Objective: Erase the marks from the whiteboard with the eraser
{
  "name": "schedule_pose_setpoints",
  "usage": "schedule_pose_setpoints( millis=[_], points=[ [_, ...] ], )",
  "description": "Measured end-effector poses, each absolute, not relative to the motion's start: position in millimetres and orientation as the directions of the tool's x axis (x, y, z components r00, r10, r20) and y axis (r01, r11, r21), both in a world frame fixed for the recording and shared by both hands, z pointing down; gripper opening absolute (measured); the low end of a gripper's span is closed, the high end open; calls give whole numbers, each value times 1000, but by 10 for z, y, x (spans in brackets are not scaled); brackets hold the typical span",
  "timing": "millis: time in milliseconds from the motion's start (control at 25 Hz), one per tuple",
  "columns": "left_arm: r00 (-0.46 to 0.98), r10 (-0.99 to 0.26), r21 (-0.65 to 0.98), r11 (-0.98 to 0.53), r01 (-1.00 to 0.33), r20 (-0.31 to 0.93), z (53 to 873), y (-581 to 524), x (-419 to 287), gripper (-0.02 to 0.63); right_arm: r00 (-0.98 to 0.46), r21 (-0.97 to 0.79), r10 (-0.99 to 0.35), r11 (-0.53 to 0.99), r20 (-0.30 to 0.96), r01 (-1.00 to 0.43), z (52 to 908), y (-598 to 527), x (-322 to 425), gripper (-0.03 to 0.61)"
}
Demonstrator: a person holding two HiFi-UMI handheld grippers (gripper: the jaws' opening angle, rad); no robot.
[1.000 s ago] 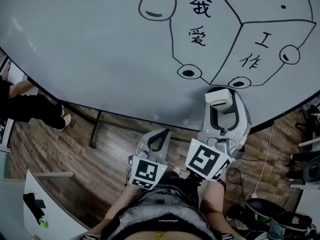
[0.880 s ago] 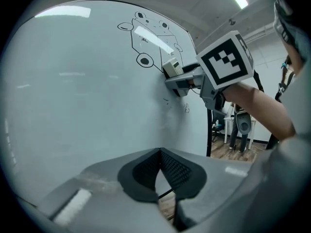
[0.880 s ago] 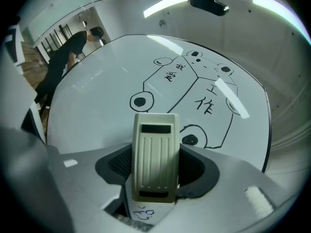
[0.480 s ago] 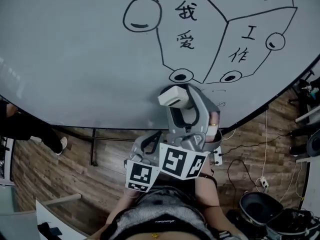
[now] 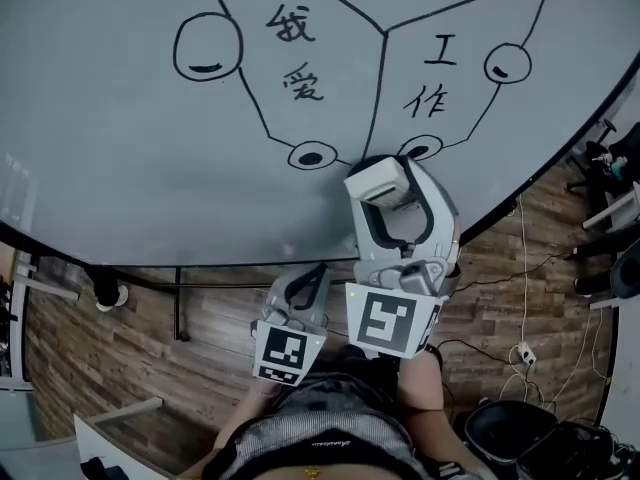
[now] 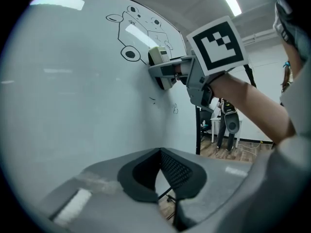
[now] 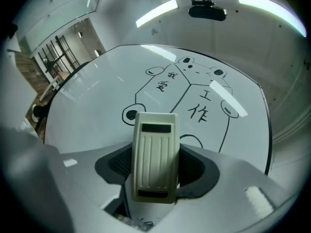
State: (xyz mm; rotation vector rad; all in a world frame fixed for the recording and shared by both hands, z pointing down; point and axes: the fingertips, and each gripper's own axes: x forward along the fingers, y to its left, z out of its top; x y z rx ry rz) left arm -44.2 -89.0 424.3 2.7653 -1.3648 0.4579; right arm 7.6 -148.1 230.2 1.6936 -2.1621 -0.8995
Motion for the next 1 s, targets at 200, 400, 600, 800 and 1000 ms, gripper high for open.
schedule_pose_setpoints(
  millis=[200, 400, 600, 800, 1000],
  points=[
    [577, -769, -102, -621, -777, 275, 4269, -898, -207, 5, -284, 548, -938, 133, -200, -826, 2251, -1493, 414, 259],
    [572, -768, -96, -617, -781, 288, 4320, -905, -82, 5, -254, 504, -948, 127, -191, -854, 2298, -1517, 761, 259],
    [576, -759, -84, -623, -778, 304, 4391, -871, -28, 5, -223, 481, -954, 102, -201, -871, 2344, -1517, 896, 259],
    [575, -751, -82, -628, -774, 324, 4445, -830, -121, 5, -218, 510, -969, 129, -119, -850, 2542, -1508, 522, 258],
    [559, -759, -88, -615, -784, 333, 4461, -816, -413, 5, -250, 531, -948, 111, -199, -840, 2351, -1485, 126, 258]
  ],
)
